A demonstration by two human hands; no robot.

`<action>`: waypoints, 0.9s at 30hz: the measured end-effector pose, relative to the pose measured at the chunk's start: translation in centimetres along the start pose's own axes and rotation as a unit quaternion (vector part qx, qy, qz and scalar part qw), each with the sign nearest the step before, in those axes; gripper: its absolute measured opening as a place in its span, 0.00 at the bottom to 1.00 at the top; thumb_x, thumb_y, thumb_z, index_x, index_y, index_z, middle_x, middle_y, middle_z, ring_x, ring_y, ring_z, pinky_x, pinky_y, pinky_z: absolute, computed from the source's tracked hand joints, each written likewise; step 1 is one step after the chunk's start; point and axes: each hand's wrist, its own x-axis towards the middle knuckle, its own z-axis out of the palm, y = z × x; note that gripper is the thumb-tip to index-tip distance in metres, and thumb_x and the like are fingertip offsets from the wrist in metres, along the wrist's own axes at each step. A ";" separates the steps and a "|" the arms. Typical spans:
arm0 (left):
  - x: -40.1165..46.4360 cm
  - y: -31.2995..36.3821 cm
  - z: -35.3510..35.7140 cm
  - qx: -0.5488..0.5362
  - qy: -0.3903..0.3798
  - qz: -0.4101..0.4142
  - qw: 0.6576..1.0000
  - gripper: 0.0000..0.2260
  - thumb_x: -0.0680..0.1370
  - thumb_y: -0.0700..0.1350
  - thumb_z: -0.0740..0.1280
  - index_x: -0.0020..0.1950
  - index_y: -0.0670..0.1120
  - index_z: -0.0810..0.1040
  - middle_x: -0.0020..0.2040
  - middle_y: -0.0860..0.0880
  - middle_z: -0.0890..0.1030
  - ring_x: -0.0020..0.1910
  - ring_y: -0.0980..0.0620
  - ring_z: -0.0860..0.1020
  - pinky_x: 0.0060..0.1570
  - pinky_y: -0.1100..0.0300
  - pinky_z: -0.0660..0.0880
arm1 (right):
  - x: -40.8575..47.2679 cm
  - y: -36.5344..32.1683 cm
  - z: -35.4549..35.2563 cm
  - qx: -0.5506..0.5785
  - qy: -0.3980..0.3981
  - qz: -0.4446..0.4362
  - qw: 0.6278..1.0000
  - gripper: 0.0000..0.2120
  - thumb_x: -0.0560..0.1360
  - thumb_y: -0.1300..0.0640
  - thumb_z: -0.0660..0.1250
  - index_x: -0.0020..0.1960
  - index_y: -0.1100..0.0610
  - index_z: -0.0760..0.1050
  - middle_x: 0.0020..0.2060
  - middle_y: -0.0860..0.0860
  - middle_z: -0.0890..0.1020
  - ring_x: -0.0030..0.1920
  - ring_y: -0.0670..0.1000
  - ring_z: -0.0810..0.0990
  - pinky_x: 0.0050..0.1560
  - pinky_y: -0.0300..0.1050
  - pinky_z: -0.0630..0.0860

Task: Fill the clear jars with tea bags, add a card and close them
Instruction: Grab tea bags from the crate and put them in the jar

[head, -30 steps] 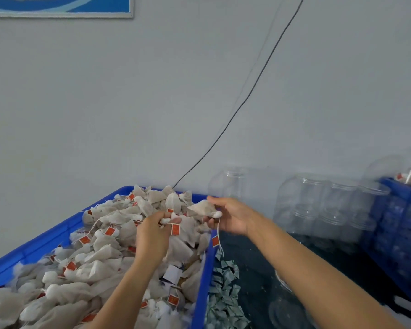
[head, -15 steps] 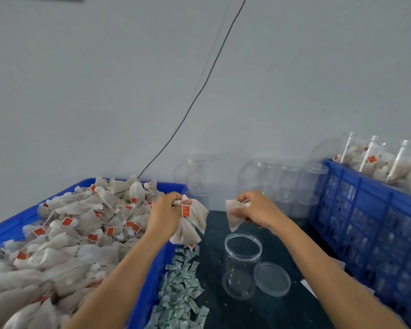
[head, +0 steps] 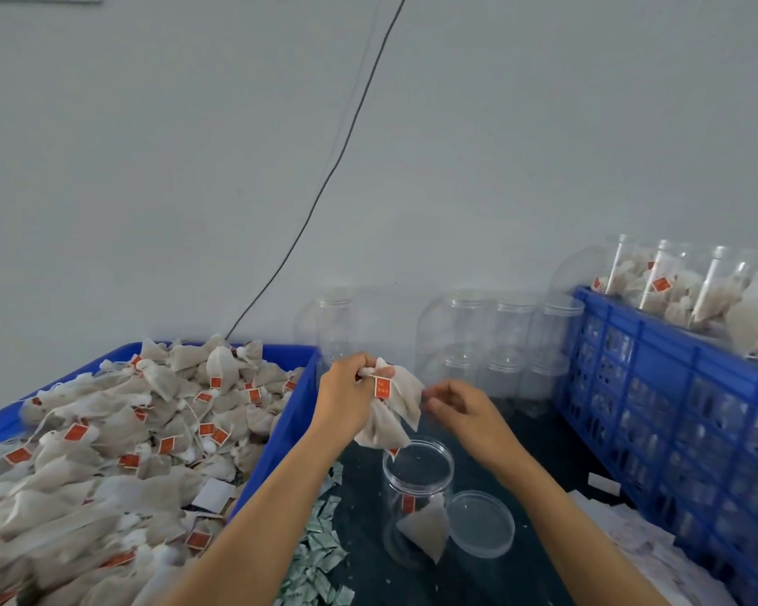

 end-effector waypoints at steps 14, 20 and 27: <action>-1.6 -0.8 3.4 -0.062 -0.061 -0.027 0.996 0.11 0.76 0.41 0.71 0.55 0.47 0.73 0.47 0.48 0.83 0.47 0.50 0.81 0.40 0.66 0.77 | -0.5 2.2 0.3 0.022 0.061 -0.015 0.998 0.05 0.74 0.58 0.71 0.49 0.55 0.77 0.43 0.48 0.81 0.43 0.46 0.80 0.41 0.37 0.76; -1.9 -1.5 3.6 -0.094 -0.094 -0.073 0.988 0.14 0.75 0.48 0.72 0.57 0.49 0.73 0.48 0.47 0.82 0.49 0.51 0.81 0.48 0.61 0.79 | -0.7 2.8 0.2 0.171 0.122 0.083 0.974 0.03 0.75 0.58 0.70 0.48 0.56 0.77 0.44 0.53 0.83 0.43 0.51 0.81 0.39 0.43 0.78; -2.0 -1.0 3.6 -0.110 -0.082 -0.050 0.989 0.09 0.77 0.44 0.70 0.54 0.50 0.72 0.47 0.50 0.81 0.48 0.53 0.80 0.37 0.67 0.78 | -0.6 2.6 -0.3 0.263 0.171 0.126 0.941 0.05 0.77 0.56 0.68 0.51 0.54 0.76 0.47 0.52 0.81 0.48 0.53 0.80 0.41 0.42 0.78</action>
